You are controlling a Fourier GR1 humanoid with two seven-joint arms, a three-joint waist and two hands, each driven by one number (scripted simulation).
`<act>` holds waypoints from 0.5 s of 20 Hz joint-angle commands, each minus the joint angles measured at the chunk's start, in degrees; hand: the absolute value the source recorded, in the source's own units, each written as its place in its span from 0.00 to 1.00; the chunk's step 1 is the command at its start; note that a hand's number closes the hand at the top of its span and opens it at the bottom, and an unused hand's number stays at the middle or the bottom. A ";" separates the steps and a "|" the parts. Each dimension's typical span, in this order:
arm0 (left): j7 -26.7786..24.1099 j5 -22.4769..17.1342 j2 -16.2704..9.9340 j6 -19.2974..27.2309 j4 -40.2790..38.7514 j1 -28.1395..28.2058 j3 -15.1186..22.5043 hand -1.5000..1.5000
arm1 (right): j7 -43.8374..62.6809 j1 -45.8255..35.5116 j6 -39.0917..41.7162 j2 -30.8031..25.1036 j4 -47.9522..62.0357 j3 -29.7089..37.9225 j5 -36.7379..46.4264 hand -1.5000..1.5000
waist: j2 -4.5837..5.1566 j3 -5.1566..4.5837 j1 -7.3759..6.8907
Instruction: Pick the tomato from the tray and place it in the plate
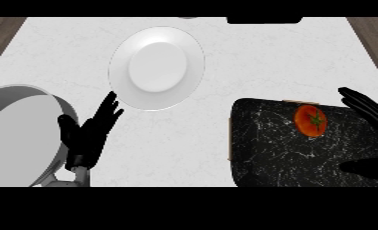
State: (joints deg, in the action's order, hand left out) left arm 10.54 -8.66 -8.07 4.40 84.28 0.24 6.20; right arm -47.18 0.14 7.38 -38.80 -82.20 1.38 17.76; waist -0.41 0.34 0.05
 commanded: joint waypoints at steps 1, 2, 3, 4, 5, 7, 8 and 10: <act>1.12 -0.95 -1.25 -1.49 -3.06 0.99 -2.09 0.50 | 2.74 3.40 -2.52 1.51 -4.27 0.84 3.10 0.00 | 0.34 -0.36 0.29; 0.34 0.57 0.45 -0.17 -4.49 -0.31 -1.02 0.50 | 1.07 0.74 -2.47 1.10 0.77 1.85 4.07 0.00 | 0.43 -0.34 0.08; 2.64 1.44 0.79 0.86 -3.26 -1.60 -0.16 0.50 | 5.97 -1.26 -4.87 4.44 -0.84 -1.47 7.25 0.00 | 0.43 -0.34 -0.08; 2.57 1.24 0.04 -0.51 -0.97 1.73 0.53 0.50 | 0.97 -0.81 -3.85 1.81 4.22 2.12 5.89 0.00 | 0.42 -0.32 -0.20; 3.39 0.49 0.18 -0.82 -3.05 -1.76 -0.81 0.50 | 5.30 -3.61 -3.85 3.97 1.83 0.77 6.90 0.00 | 0.44 -0.34 -0.13; -0.83 4.17 3.77 2.29 -1.20 4.03 3.04 0.50 | 2.89 -2.87 -4.51 4.18 4.61 1.27 7.99 0.00 | 0.42 -0.33 -0.29; 1.52 0.94 0.72 -1.19 -3.40 0.13 -0.67 0.50 | 5.22 -3.74 -4.86 5.19 3.31 0.89 9.03 0.00 | 0.44 -0.34 -0.14; 2.19 0.73 0.60 -1.19 -5.37 -2.40 -2.14 0.50 | 5.75 -3.98 -3.67 5.68 2.36 0.18 10.01 0.00 | 0.44 -0.35 -0.01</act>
State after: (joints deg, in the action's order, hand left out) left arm 11.01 -7.61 -7.49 4.04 83.69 -0.30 5.19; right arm -42.90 -2.54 3.76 -34.60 -79.99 2.00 25.46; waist -0.42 0.39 -0.12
